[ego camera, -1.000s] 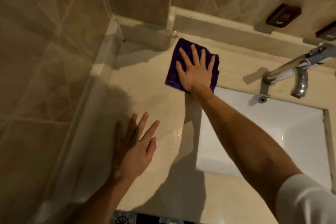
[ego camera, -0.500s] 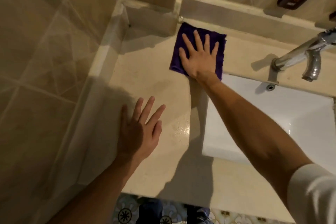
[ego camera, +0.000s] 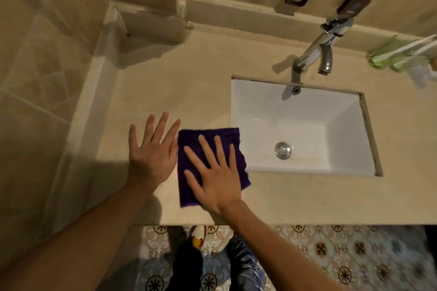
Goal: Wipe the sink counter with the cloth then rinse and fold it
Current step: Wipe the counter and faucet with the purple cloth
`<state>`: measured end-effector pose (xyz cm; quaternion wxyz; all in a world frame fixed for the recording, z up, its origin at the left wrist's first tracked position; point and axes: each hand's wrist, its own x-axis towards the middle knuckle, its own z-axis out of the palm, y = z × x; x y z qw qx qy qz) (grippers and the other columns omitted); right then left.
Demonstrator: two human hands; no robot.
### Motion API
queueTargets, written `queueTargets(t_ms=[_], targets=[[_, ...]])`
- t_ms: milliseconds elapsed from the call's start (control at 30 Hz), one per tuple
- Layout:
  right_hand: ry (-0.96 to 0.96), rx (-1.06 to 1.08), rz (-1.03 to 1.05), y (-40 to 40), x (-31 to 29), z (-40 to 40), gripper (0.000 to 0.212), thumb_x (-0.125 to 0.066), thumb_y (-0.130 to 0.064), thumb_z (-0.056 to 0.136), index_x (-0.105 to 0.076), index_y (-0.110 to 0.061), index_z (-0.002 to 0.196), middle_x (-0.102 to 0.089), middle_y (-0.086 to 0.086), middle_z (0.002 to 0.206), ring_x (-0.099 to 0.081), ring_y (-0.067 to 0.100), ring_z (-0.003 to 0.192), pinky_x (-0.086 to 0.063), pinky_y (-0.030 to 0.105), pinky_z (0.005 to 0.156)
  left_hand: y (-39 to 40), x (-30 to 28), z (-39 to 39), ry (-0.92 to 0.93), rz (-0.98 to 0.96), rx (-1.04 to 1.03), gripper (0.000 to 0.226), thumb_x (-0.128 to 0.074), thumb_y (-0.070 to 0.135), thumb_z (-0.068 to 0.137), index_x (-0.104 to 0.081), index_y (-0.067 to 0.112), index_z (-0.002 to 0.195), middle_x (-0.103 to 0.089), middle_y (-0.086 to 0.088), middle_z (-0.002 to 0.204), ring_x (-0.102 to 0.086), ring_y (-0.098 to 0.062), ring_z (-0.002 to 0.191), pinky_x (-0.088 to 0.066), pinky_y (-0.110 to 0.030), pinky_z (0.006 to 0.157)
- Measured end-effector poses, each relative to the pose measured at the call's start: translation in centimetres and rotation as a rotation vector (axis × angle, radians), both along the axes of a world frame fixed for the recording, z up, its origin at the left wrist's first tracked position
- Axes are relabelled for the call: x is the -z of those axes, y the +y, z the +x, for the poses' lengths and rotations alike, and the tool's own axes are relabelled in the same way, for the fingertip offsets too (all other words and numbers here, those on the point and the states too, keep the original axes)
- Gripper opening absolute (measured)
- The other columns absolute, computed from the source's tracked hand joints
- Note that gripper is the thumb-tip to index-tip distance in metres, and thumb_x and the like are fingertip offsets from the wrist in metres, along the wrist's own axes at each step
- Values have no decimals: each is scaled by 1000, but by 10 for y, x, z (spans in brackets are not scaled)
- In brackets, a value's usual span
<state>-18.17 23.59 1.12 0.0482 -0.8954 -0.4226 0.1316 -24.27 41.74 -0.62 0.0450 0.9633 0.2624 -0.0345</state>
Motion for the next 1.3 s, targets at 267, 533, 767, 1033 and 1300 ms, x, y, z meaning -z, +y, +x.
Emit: queueTargets(t_ms=[267,533,767,1033,1300], targets=[[-30,12,4,-108,-2,-11,56,-36,-64,101,-23,-53,154,-15,-10,169,-6,25,157,-13,61,123,4,7,0,22,-71,-60,58,7,55,101,9,47,158,11,13,170,5,-17,159,1,-56,126],[-4,447,-142,-316,-7,115,58,-12,-74,97,-9,-60,153,-12,-8,170,-3,22,157,-10,63,122,3,9,-2,-10,-93,-53,57,-8,52,103,1,49,159,2,13,170,0,-17,159,2,-55,125],[-63,633,-133,-313,-2,112,62,-14,-66,99,-22,-45,157,-18,-3,169,-8,32,156,-8,68,120,2,4,-1,-48,-127,-38,56,-19,47,106,-4,46,160,-2,9,171,-5,-21,159,1,-58,124],[-53,347,-24,-164,1,-7,57,-34,-60,100,-29,-47,155,-16,-4,169,-7,37,156,-11,74,116,1,7,-3,-88,-86,-6,57,-19,45,106,-9,41,161,-8,3,171,-7,-25,159,-5,-62,124],[-9,161,-37,-30,3,-41,54,-25,-54,107,-10,-46,159,-8,-8,170,-6,33,157,-13,66,118,6,5,0,-79,-18,32,54,-30,40,106,-29,32,159,-26,-6,167,-24,-34,155,-14,-64,121]])
